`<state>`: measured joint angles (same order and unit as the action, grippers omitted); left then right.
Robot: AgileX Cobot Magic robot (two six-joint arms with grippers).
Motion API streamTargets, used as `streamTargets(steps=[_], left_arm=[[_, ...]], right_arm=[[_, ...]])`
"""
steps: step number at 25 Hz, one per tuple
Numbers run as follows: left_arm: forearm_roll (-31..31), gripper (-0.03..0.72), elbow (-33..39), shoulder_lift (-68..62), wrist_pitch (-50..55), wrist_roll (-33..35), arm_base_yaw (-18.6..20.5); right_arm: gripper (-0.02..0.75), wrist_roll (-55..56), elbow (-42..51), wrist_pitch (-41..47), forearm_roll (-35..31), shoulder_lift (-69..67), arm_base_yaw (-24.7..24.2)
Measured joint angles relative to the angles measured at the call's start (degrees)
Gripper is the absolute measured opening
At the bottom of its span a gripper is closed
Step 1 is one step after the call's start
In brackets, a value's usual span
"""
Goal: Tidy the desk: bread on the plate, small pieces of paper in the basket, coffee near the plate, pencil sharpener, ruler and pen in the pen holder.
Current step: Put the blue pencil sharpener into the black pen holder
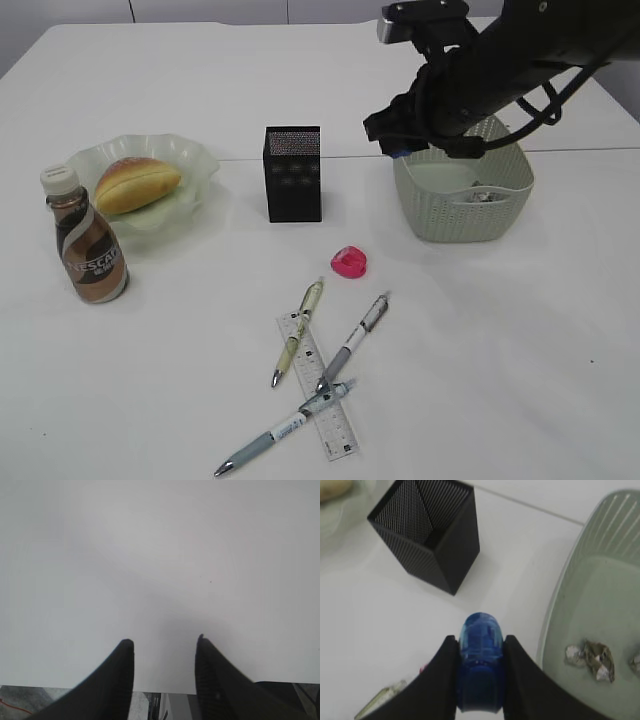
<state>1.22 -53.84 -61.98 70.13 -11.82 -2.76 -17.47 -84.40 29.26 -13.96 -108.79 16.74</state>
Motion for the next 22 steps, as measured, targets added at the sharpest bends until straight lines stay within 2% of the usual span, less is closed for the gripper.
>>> streamTargets(steps=[6,10,15,22], left_arm=[[0.0,0.297,0.0,0.0,-1.24,0.0,0.0],[0.0,0.293,0.0,0.0,-2.36,0.0,0.0],[0.0,0.29,0.0,0.0,-2.66,0.0,0.0],[0.59,0.288,0.0,0.0,-2.66,0.0,0.0]], right_arm=[[0.157,-1.07,0.0,-10.32,-1.9,-0.11,0.68],[0.157,-3.3,-2.7,-15.61,-1.99,-2.56,3.2],[0.157,-5.05,-11.23,-16.48,-2.12,-9.44,5.98],[0.157,-5.28,-21.26,-16.7,-4.21,-18.33,6.08]])
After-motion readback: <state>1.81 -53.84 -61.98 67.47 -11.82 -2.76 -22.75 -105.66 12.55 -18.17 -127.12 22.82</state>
